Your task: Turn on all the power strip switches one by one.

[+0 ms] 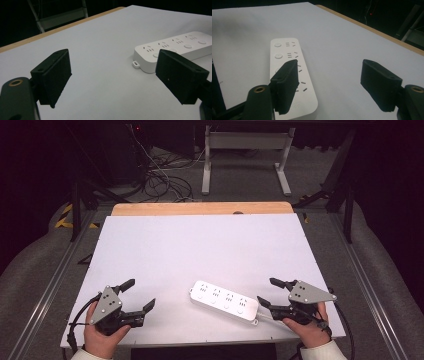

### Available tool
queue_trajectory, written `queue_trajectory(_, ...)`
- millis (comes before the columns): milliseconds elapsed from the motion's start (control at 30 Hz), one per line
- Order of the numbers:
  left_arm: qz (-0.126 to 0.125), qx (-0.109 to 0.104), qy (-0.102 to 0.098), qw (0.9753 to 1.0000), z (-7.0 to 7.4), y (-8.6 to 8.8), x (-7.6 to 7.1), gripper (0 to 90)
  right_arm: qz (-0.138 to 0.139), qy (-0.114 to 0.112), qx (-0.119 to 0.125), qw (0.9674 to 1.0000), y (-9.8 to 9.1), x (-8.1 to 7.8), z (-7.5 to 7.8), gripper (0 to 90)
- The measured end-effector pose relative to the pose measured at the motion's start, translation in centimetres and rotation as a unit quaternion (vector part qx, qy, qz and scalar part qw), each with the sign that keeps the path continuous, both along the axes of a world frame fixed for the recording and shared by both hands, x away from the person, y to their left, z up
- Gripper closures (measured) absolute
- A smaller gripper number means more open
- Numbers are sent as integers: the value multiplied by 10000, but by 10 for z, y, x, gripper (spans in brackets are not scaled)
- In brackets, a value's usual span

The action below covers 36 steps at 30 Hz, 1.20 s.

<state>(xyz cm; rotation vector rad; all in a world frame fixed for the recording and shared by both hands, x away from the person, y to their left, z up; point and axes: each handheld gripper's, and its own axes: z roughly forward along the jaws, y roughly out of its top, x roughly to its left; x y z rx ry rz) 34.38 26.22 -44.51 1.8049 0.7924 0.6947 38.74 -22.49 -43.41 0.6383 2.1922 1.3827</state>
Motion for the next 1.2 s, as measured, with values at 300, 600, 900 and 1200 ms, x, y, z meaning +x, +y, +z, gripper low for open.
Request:
queue_trajectory(300, -7, 11, -7, 10000, 0, -1, -1, 143, 22, -7, -9, 10000, 1, 0, 1, 309)
queue_trajectory(600, 13, -18, -15, 10000, 1, 0, -1, 143, 52, -53, -47, 10000, 4, -1, 6, 309)
queue_trajectory(900, 37, -23, 19, 10000, 1, 0, -2, 143, 244, 70, -96, 9996, 12, 1, 22, 438)
queue_trajectory(1200, 29, 9, -19, 10000, 1, 1, -1, 143, 374, 209, -234, 9988, 27, 9, 29, 510)
